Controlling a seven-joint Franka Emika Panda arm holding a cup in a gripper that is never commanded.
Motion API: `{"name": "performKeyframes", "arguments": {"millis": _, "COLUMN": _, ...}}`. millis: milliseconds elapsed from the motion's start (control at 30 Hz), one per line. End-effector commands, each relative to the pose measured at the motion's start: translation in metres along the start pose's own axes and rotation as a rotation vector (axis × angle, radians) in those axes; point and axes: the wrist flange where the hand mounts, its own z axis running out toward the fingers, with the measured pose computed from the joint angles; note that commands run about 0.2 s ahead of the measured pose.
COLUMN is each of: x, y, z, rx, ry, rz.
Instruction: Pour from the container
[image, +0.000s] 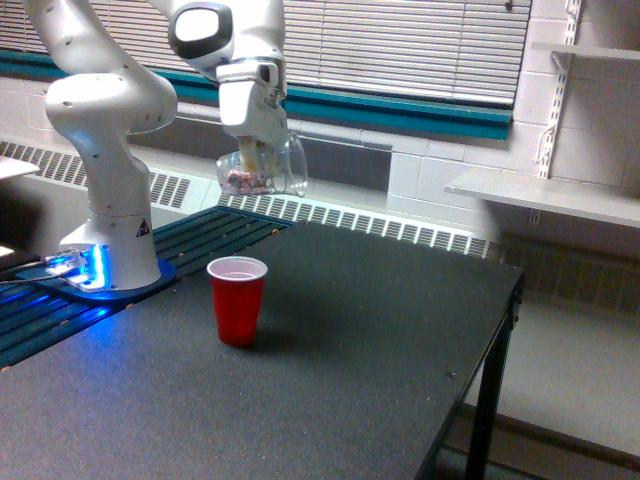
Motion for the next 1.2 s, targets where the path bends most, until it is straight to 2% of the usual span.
{"name": "performKeyframes", "arguments": {"millis": 33, "x": -0.019, "y": 0.010, "z": 0.005, "rx": -0.027, "ry": -0.045, "rz": 0.014}}
{"name": "performKeyframes", "arguments": {"millis": 567, "x": -0.030, "y": 0.025, "z": -0.009, "rx": -0.079, "ry": -0.085, "rz": 0.050}}
{"name": "performKeyframes", "arguments": {"millis": 1200, "x": -0.032, "y": 0.036, "z": -0.003, "rx": -0.113, "ry": -0.121, "rz": 0.054}}
